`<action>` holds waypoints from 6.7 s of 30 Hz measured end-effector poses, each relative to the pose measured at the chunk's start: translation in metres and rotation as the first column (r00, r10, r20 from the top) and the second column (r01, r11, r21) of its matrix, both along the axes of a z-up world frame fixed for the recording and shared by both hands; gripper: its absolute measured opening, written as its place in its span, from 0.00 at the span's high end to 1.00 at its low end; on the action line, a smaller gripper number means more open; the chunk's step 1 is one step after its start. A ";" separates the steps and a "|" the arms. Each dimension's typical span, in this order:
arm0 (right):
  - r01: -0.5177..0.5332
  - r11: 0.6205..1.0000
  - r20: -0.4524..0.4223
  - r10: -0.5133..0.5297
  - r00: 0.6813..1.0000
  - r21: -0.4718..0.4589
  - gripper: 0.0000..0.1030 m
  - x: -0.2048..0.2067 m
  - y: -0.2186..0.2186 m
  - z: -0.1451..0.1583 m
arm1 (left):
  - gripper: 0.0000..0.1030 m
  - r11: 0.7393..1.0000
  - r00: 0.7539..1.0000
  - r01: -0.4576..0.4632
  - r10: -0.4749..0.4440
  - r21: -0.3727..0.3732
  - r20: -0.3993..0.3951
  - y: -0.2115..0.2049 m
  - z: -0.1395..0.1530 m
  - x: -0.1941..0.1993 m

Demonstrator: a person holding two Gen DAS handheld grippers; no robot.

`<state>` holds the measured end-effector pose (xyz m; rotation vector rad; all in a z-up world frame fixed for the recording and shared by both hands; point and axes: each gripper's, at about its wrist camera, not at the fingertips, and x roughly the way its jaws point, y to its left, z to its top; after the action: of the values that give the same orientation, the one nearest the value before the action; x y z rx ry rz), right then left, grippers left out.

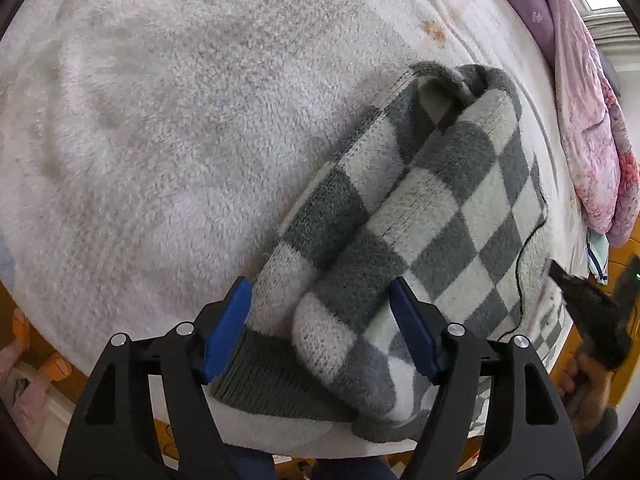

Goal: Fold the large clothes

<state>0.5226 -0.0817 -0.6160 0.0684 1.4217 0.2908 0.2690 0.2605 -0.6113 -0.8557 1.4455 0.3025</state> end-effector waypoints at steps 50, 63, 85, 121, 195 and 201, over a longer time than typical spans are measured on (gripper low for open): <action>0.223 0.975 -0.200 -0.220 0.955 -0.007 1.00 -0.226 -0.001 -0.042 | 0.26 0.986 0.992 0.123 -0.126 -0.110 -0.016 0.019 -0.016 0.001; 0.250 0.965 -0.259 -0.221 0.940 0.084 1.00 -0.267 -0.037 -0.035 | 0.26 0.997 0.999 0.030 -0.028 -0.068 0.032 0.012 0.001 -0.026; 0.175 0.982 -0.146 -0.164 0.976 0.068 1.00 -0.308 -0.076 -0.029 | 0.49 0.979 0.986 0.163 -0.164 -0.120 0.004 0.015 -0.043 0.009; -0.369 0.880 0.514 0.474 0.715 -0.298 0.12 -0.354 0.140 0.050 | 0.73 0.829 0.922 0.387 -0.361 -0.403 0.142 -0.012 0.046 0.060; 0.456 0.853 0.128 -0.497 0.858 0.253 0.72 -0.262 -0.323 0.142 | 0.42 0.623 0.615 0.774 -0.782 0.112 0.101 -0.352 0.069 0.203; 0.337 0.899 0.198 -0.397 0.896 0.278 0.81 -0.180 -0.274 0.158 | 0.42 0.618 0.613 0.784 -0.785 0.056 0.085 -0.348 0.070 0.209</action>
<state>0.3428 -0.3555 -0.4575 0.4801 1.0886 0.1437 0.4783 -0.0875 -0.5416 -0.1411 1.5787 -0.4086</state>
